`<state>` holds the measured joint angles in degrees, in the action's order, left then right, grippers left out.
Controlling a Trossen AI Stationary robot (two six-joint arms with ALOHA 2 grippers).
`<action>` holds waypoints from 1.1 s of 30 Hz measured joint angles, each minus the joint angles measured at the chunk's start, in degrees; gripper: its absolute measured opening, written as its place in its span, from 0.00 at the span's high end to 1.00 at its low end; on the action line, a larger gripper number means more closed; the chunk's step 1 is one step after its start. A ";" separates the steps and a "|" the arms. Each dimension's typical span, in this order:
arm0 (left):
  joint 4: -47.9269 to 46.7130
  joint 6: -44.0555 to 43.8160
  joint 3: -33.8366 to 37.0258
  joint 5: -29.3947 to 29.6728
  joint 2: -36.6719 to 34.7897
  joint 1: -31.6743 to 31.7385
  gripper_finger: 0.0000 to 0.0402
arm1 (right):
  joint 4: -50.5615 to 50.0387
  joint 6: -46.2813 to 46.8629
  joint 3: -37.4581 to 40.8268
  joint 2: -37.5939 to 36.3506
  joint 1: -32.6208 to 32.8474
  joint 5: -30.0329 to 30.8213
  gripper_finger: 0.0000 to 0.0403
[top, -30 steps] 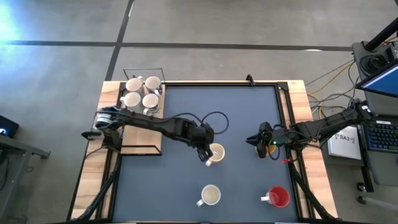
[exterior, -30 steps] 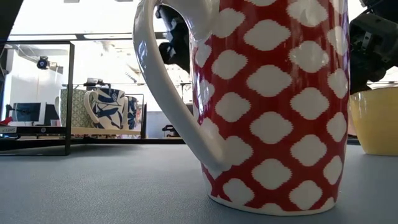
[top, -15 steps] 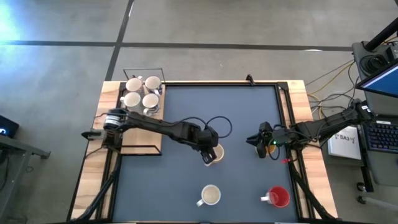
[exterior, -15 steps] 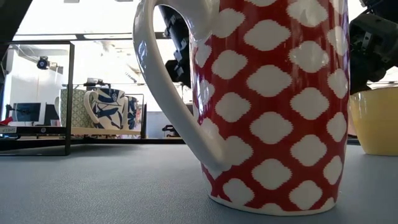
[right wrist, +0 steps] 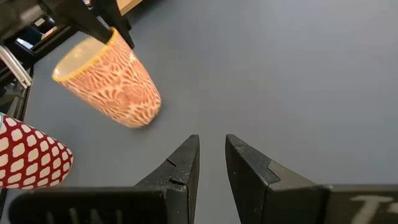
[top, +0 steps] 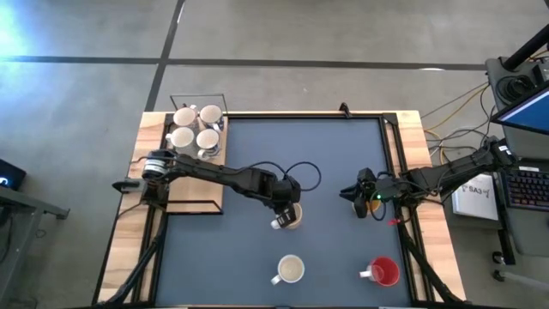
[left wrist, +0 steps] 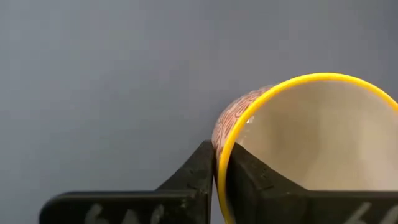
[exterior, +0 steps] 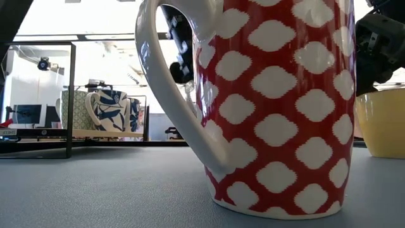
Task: Place coffee mugs
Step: Put the red patterned mug on the shelf
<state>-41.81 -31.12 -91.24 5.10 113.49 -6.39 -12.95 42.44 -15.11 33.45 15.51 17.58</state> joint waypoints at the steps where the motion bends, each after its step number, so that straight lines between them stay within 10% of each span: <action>1: -0.61 0.61 0.00 0.02 -0.63 0.04 0.97 | 0.00 0.00 0.00 0.00 0.00 -0.02 0.83; 16: -20.69 10.49 1.60 6.39 -13.11 5.35 0.97 | 0.00 0.01 0.00 0.00 -0.02 -0.02 0.83; 33: -24.64 -4.29 32.87 6.05 -48.19 9.60 0.97 | -0.02 0.01 0.00 0.01 0.00 -0.01 0.83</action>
<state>-66.45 -35.41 -58.38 11.16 65.30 3.21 -12.97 42.45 -15.11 33.47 15.51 17.58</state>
